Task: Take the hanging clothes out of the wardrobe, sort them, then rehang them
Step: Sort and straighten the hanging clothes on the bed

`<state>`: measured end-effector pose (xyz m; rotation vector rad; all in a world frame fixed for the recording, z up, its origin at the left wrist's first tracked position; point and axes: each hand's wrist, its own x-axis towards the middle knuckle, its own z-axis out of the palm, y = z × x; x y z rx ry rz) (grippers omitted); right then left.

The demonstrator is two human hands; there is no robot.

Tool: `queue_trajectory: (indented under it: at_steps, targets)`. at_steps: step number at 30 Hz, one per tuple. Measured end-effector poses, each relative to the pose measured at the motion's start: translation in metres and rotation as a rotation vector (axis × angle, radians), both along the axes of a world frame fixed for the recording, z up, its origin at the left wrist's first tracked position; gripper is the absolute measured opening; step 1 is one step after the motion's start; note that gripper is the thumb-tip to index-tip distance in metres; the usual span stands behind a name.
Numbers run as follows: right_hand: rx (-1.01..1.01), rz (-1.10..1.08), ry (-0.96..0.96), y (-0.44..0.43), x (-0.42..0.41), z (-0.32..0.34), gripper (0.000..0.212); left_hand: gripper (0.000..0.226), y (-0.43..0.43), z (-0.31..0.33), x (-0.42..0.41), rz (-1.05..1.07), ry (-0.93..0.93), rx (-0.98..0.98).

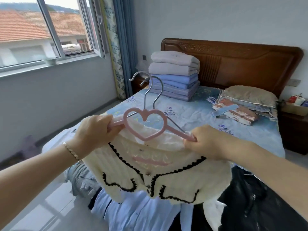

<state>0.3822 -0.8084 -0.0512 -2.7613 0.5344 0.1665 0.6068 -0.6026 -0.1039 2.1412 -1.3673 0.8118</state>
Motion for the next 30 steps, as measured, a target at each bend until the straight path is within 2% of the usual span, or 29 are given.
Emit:
queue_trajectory:
  at_steps: [4, 9, 11, 14, 16, 21, 23, 25, 27, 30]
  targets:
    - [0.129, 0.082, 0.010, 0.014, 0.008, 0.011, 0.041, 0.047, 0.014, 0.015, 0.007, 0.069, 0.001, -0.050]
    - [0.403, 0.022, -0.122, -0.006, 0.032, 0.023, 0.048, 0.065, -0.015, 0.052, 0.044, 0.119, -0.020, -0.013]
    - [0.534, -0.052, -0.152, -0.022, 0.045, 0.013, 0.045, 0.069, -0.040, 0.051, 0.060, 0.120, 0.019, 0.039]
    - [0.588, -0.164, -0.088, -0.047, 0.068, -0.034, 0.036, 0.064, -0.081, 0.012, 0.087, 0.163, 0.122, 0.238]
    - [0.564, -0.238, -0.012, -0.063, 0.083, -0.084, 0.037, 0.056, -0.102, -0.038, 0.101, 0.178, 0.210, 0.406]
    - [0.314, -0.440, 0.189, -0.093, 0.117, -0.211, 0.043, 0.045, -0.147, -0.163, 0.128, 0.087, 0.347, 0.701]
    - [0.169, -0.466, 0.250, -0.101, 0.131, -0.249, 0.041, 0.049, -0.164, -0.203, 0.139, 0.068, 0.330, 0.807]
    - [0.041, -0.503, 0.282, -0.110, 0.149, -0.288, 0.039, 0.049, -0.183, -0.240, 0.151, 0.066, 0.219, 0.928]
    - [0.002, -0.541, 0.354, -0.114, 0.165, -0.322, 0.043, 0.046, -0.203, -0.271, 0.159, 0.065, 0.189, 0.999]
    - [-0.032, -0.602, 0.400, -0.133, 0.185, -0.365, 0.038, 0.034, -0.242, -0.313, 0.174, 0.095, 0.307, 0.979]
